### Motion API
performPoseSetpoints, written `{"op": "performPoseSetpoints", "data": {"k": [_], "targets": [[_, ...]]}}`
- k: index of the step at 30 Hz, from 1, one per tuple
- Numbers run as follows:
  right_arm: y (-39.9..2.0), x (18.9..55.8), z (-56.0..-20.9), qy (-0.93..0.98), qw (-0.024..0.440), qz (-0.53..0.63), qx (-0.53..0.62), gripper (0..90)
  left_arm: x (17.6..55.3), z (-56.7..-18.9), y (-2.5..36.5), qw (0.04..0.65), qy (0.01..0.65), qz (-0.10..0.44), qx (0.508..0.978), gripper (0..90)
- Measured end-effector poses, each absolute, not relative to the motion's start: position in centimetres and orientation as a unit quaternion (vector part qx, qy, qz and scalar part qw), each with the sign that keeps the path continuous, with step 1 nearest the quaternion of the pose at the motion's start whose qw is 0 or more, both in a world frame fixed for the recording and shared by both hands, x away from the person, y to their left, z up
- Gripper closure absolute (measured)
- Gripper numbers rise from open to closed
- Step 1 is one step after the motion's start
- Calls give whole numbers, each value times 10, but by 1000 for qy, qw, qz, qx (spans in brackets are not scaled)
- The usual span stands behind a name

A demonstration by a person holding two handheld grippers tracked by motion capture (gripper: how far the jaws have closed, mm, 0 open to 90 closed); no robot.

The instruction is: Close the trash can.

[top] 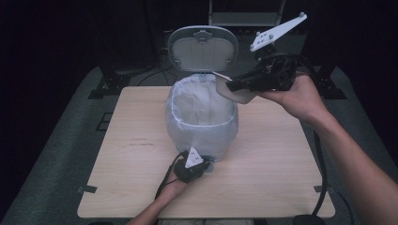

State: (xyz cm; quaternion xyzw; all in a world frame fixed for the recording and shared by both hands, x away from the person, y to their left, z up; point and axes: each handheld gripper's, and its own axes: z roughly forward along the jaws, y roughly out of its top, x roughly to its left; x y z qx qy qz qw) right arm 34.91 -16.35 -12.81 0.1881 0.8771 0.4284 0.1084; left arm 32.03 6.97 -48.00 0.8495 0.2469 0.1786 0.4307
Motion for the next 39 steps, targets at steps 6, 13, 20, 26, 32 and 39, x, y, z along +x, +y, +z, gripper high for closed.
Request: {"op": "performPoseSetpoints", "data": {"k": [6, 13, 20, 26, 32, 39], "targets": [[-153, 354, -129, 881, 104, 425, 180, 833, 320, -480, 70, 431, 247, 178, 849, 783], [-138, 358, -127, 885, 99, 424, 168, 833, 321, -480, 70, 431, 248, 177, 849, 784], [-125, 364, -130, 889, 92, 419, 161, 833, 321, -480, 70, 430, 247, 176, 850, 784], [-116, 369, -131, 891, 89, 416, 159, 833, 321, -480, 70, 431, 248, 175, 850, 784], [-107, 376, -136, 893, 86, 413, 156, 833, 321, -480, 70, 431, 248, 175, 850, 784], [-97, 382, -143, 898, 84, 405, 152, 833, 321, -480, 70, 430, 247, 176, 851, 784]]}}
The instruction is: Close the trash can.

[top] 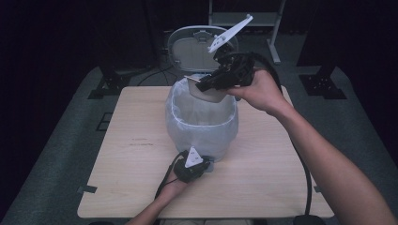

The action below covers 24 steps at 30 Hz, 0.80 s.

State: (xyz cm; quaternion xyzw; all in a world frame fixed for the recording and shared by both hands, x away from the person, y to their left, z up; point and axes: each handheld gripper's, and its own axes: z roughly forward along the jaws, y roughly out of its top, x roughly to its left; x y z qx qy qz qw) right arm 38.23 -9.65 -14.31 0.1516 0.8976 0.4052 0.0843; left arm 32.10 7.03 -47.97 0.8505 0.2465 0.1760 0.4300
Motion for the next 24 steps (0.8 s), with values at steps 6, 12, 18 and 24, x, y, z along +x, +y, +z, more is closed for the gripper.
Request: {"op": "performPoseSetpoints", "data": {"k": [6, 12, 18, 24], "targets": [[-88, 388, -149, 900, 79, 401, 149, 832, 321, -480, 70, 433, 247, 176, 849, 783], [-81, 393, -156, 903, 69, 395, 157, 714, 321, -480, 70, 430, 246, 176, 850, 783], [-87, 389, -159, 903, 74, 395, 152, 676, 322, -480, 71, 432, 247, 174, 850, 783], [-99, 386, -158, 903, 67, 393, 159, 657, 322, -480, 71, 432, 247, 174, 850, 782]]}}
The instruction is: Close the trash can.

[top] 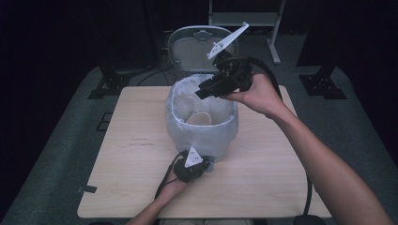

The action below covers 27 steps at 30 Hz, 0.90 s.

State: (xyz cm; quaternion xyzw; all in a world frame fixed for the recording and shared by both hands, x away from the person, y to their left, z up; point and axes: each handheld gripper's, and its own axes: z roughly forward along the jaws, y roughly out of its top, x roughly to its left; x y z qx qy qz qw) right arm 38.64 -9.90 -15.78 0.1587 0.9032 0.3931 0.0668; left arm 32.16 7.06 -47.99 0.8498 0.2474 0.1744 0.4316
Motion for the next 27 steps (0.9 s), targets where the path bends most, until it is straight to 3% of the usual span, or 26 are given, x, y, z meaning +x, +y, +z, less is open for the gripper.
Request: {"op": "performPoseSetpoints", "data": {"k": [27], "targets": [[-183, 366, -162, 885, 87, 407, 210, 597, 322, -478, 71, 430, 250, 168, 851, 737]]}}
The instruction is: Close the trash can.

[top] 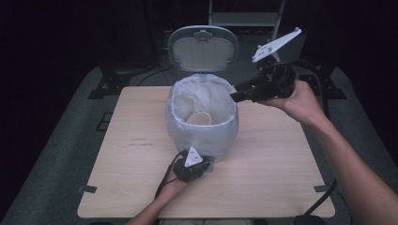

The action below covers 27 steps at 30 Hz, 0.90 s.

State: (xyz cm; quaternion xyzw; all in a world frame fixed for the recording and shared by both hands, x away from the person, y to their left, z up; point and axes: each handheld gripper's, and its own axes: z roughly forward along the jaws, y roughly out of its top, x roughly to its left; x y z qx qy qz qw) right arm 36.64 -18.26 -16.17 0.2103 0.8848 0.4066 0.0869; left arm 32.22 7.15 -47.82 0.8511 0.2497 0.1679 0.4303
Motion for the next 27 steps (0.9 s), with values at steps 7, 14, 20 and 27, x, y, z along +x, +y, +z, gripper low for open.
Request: {"op": "performPoseSetpoints", "data": {"k": [7, 14, 20, 27], "targets": [[-208, 364, -177, 870, 86, 424, 235, 588, 312, -460, 78, 457, 241, 151, 843, 678], [-244, 363, -214, 854, 81, 440, 266, 573, 298, -440, 100, 456, 232, 154, 846, 661], [-268, 361, -246, 841, 76, 448, 294, 543, 293, -433, 123, 459, 242, 156, 840, 634], [-290, 359, -284, 824, 69, 458, 326, 525, 296, -424, 149, 470, 261, 168, 826, 596]]}}
